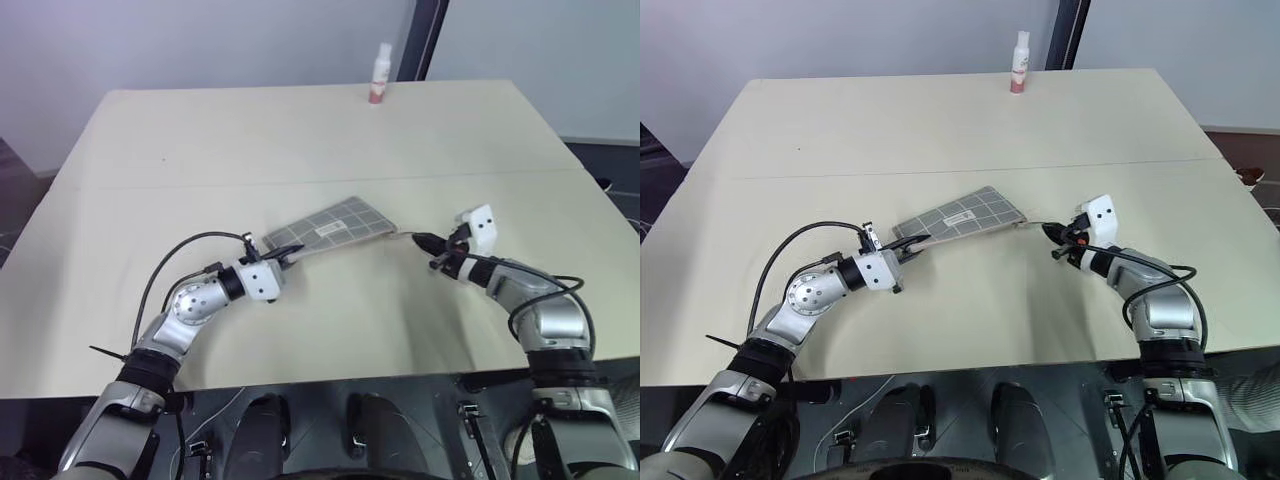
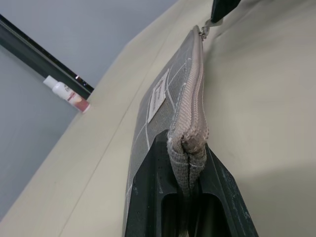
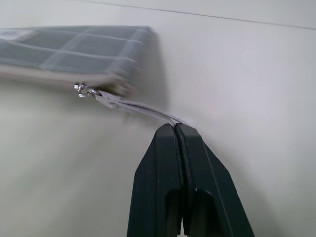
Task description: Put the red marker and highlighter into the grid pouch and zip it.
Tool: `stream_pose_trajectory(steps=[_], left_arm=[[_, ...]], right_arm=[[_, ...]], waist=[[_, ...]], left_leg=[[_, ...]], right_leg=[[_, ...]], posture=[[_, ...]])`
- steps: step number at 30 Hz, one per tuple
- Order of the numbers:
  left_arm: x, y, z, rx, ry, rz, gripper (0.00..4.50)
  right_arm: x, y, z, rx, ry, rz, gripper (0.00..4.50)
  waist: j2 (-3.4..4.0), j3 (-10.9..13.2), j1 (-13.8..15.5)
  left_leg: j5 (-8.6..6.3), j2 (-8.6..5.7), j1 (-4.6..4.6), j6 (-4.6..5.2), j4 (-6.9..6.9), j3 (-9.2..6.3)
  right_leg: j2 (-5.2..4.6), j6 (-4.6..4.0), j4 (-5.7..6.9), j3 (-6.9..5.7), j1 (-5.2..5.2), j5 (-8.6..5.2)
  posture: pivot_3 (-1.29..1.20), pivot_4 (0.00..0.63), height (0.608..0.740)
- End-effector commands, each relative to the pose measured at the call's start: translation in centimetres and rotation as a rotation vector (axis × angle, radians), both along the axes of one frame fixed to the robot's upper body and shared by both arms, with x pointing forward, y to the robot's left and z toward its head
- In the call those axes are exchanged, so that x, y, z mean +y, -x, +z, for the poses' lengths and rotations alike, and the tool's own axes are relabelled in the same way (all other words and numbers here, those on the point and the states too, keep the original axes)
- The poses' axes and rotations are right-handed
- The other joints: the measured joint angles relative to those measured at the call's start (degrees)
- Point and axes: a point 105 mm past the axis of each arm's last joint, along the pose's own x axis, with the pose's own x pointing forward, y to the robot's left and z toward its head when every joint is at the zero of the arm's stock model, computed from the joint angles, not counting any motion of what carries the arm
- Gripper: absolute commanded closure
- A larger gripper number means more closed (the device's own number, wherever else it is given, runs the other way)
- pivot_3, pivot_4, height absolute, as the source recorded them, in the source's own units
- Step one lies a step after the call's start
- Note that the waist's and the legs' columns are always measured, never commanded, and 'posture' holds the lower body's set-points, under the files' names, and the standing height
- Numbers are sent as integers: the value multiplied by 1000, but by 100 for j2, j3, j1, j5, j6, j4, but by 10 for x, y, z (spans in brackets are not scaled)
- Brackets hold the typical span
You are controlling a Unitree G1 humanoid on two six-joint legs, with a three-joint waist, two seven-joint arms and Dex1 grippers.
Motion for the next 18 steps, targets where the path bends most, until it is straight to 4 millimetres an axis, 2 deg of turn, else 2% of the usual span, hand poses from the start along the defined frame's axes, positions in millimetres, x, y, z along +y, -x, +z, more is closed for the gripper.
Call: stream_pose_trajectory(steps=[1, 3, 5, 6, 9, 10, 13, 15, 18], left_arm=[[2, 0, 12, -9, 46, -3, 4500], [3, 0, 13, 3, 56, -1, 4500], [4, -1, 14, 24, 76, -4, 3788], [5, -1, 17, 48, 106, -6, 3491], [6, -2, 24, 94, 180, -6, 2024], [6, 1, 29, 159, 235, -26, 1363], [7, 16, 41, 336, 346, -105, 0], [18, 22, 49, 402, 409, -90, 0], [46, 24, 51, 471, 494, 4, 0]], right_arm=[[-12, -4, 23, -83, 7, -31, 4463], [-11, -3, 24, -88, 9, -15, 4463], [0, 4, 23, -71, -19, 49, 4500], [10, 11, 25, -73, -55, 109, 4237], [28, 25, 32, -98, -89, 223, 3154], [29, 31, 33, -103, -92, 251, 2510], [23, 43, 36, -105, -80, 286, 1063], [14, 50, 38, -96, -40, 281, 10], [-8, 54, 38, -96, 25, 207, 10]], waist=[[0, 0, -2], [0, 0, -8], [0, 0, -8], [0, 0, -6], [0, 0, -4], [0, 0, -4], [0, 1, -9], [1, 1, -4], [1, 1, -3]], left_leg=[[0, 0, 0, 0, 0, 0], [0, 0, 0, 0, 0, -1], [0, 1, 0, 0, 0, -1], [0, 1, 0, 0, 0, -1], [0, 2, -1, 0, -1, -5], [0, 2, -1, 0, -1, -4], [0, 2, 0, 0, 0, -7], [0, 2, 0, 0, 0, -15], [0, 1, 4, 0, 0, -21]], right_leg=[[0, 0, -1, 0, 0, 0], [2, 1, 0, 0, -1, 0], [3, 1, 0, 0, -1, 0], [3, 1, 0, 0, -1, 0], [4, 2, 0, 0, -1, 0], [4, 2, 0, 0, 0, 0], [1, 1, -3, 1, 3, -1], [-1, 2, -3, 4, 2, -3], [1, 1, -2, 3, 3, -4]], posture=[[0, 150, 740], [0, 150, 740], [0, 150, 740], [0, 150, 740], [0, 150, 740], [0, 150, 740], [0, 150, 740], [0, 150, 740], [0, 150, 740]])
